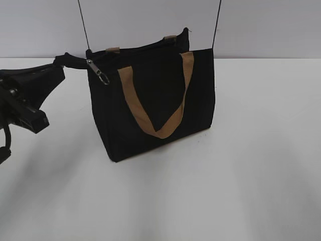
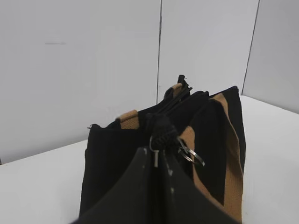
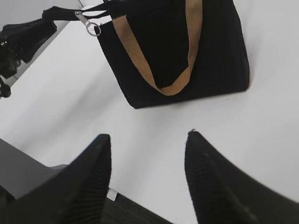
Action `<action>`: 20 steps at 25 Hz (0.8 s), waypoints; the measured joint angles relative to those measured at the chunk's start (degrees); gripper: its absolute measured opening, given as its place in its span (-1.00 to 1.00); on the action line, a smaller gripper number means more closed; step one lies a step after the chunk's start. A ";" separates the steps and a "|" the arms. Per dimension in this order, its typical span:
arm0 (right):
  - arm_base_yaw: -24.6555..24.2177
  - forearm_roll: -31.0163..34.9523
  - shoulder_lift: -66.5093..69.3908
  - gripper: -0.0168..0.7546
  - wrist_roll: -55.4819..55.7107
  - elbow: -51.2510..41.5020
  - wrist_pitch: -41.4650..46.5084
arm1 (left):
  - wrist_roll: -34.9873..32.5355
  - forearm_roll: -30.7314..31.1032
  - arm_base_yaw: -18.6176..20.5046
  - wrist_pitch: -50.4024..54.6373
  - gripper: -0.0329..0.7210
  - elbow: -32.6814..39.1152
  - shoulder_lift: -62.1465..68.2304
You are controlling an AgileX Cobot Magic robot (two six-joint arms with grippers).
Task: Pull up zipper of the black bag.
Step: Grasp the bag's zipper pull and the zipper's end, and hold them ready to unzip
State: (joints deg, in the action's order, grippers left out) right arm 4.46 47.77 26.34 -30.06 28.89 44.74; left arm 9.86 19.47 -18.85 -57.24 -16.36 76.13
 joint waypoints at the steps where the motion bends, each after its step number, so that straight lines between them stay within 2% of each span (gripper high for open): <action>1: 0.00 0.99 1.21 0.03 -1.93 0.00 -0.85 | 0.00 0.01 0.00 0.60 -0.91 0.00 -0.20; 4: 0.00 4.67 5.95 -0.03 -9.90 0.00 -1.38 | 0.04 0.17 0.00 1.11 -0.91 0.00 -0.26; 13: 0.07 19.75 19.83 -0.06 -37.13 1.07 -3.75 | 2.33 0.34 0.00 -1.80 -0.91 -0.01 -0.31; 17: 3.38 22.16 25.90 -0.06 -42.36 6.37 -5.91 | 3.88 0.29 0.00 -2.87 -0.91 -0.01 -0.31; 20: 8.26 22.58 30.89 -0.06 -43.36 9.67 -8.39 | 4.41 0.12 0.00 -3.92 -0.91 -0.46 -0.31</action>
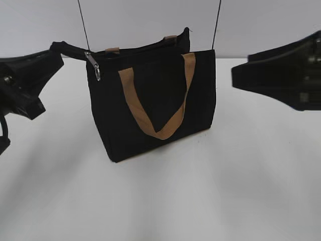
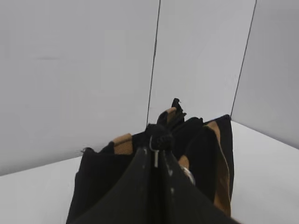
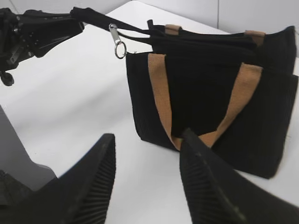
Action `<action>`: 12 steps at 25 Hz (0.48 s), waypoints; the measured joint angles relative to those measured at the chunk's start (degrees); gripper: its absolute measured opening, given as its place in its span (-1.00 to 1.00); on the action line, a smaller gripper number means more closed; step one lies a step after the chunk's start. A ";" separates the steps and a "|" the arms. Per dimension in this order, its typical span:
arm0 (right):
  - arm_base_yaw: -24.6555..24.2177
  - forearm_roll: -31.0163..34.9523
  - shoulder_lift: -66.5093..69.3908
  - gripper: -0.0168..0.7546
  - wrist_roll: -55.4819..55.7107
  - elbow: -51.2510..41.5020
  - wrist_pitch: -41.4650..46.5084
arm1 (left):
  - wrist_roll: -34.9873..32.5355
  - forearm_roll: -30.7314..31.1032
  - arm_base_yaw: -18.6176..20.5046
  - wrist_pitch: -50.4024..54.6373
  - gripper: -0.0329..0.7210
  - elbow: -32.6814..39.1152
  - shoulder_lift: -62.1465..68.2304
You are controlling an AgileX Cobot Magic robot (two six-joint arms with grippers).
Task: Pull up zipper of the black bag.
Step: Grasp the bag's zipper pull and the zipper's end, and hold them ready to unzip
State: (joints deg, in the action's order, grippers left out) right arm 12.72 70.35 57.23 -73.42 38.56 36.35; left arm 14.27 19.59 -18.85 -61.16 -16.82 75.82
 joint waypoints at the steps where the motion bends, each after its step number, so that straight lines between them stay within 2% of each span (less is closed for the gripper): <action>1: 2.01 0.00 2.00 -0.06 -0.26 0.47 -1.23 | 0.07 -0.05 0.00 -0.17 -0.91 -0.58 0.00; 6: 11.93 0.00 10.85 -0.06 -2.19 3.60 -9.96 | 1.04 -0.17 0.00 1.62 -0.91 -3.51 0.00; 12: 19.09 0.00 22.44 -0.06 -2.58 11.08 -17.39 | 1.21 -0.16 0.00 2.26 -0.91 -3.88 0.00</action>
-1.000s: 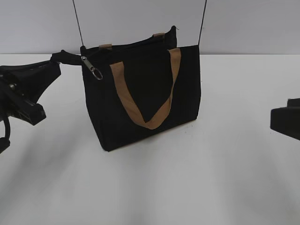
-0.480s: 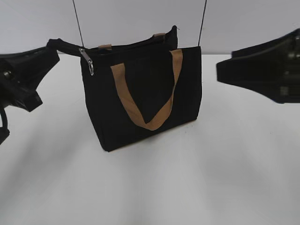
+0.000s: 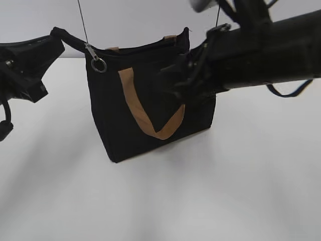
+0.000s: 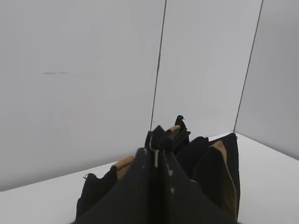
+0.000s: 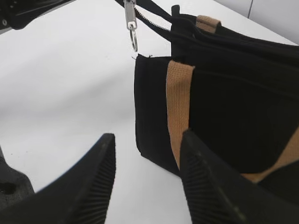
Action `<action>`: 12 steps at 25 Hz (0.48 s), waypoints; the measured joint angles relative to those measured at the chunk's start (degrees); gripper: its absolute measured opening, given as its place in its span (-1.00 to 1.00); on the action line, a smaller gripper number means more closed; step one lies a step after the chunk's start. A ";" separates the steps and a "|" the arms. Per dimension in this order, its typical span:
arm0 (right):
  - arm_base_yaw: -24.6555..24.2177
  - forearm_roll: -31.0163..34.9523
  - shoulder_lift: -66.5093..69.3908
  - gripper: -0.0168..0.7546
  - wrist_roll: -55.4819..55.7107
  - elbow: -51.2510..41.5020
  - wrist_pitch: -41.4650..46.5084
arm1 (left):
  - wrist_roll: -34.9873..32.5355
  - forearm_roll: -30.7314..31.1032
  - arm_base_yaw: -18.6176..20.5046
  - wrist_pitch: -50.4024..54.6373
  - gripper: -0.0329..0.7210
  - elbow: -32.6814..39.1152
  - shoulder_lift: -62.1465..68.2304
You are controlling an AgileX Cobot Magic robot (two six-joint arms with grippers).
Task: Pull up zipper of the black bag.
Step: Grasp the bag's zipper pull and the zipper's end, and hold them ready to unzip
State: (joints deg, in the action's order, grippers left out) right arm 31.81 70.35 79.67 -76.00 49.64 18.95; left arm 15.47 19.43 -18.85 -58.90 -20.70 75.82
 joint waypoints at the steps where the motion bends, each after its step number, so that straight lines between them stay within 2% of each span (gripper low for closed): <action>1: 0.96 0.00 1.93 -0.06 0.00 1.48 -0.66 | 0.00 0.00 0.00 0.00 -0.91 -0.15 0.00; 12: 6.24 0.07 14.75 -0.06 -1.71 13.32 -4.48 | 0.00 -0.05 0.00 0.04 -0.91 -0.15 0.00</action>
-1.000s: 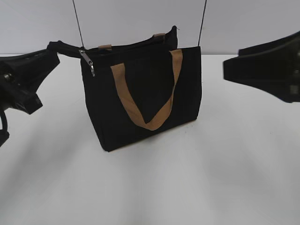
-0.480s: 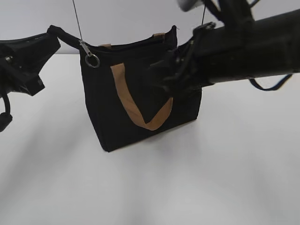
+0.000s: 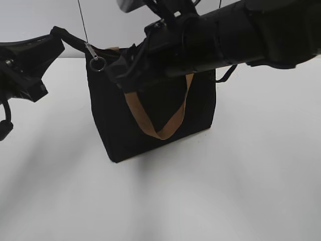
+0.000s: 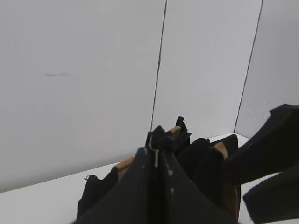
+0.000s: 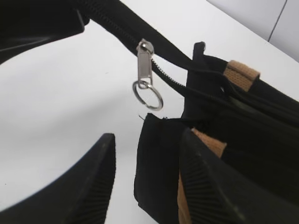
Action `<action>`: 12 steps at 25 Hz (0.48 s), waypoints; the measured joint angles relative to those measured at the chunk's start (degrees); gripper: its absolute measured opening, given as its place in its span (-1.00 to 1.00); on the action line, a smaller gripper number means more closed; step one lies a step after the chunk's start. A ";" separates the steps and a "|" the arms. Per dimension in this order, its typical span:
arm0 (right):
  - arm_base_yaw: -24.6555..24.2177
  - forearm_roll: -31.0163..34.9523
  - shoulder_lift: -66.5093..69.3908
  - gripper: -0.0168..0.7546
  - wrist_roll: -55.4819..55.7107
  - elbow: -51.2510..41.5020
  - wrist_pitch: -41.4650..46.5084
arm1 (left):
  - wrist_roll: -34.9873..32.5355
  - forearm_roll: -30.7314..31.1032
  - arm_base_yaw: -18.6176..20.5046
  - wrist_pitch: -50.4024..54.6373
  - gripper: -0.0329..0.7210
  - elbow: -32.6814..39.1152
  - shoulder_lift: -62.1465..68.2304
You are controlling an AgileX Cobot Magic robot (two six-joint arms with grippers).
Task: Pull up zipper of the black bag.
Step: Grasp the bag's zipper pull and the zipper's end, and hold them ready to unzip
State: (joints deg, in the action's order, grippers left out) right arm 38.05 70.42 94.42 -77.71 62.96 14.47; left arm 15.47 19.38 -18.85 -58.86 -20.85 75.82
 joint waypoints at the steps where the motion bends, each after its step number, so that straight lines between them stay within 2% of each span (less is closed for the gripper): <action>1: 0.13 0.00 0.66 -0.06 -0.05 0.58 0.00 | 0.00 0.00 0.00 0.03 -0.91 0.00 0.00; 12: 0.19 0.11 6.78 -0.06 -0.28 5.65 -0.59 | 0.02 0.47 0.00 0.03 -0.91 -0.04 0.00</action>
State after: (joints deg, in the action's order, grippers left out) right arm 38.25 70.53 101.20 -77.99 68.61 13.88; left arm 15.49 19.84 -18.85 -58.84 -20.89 75.82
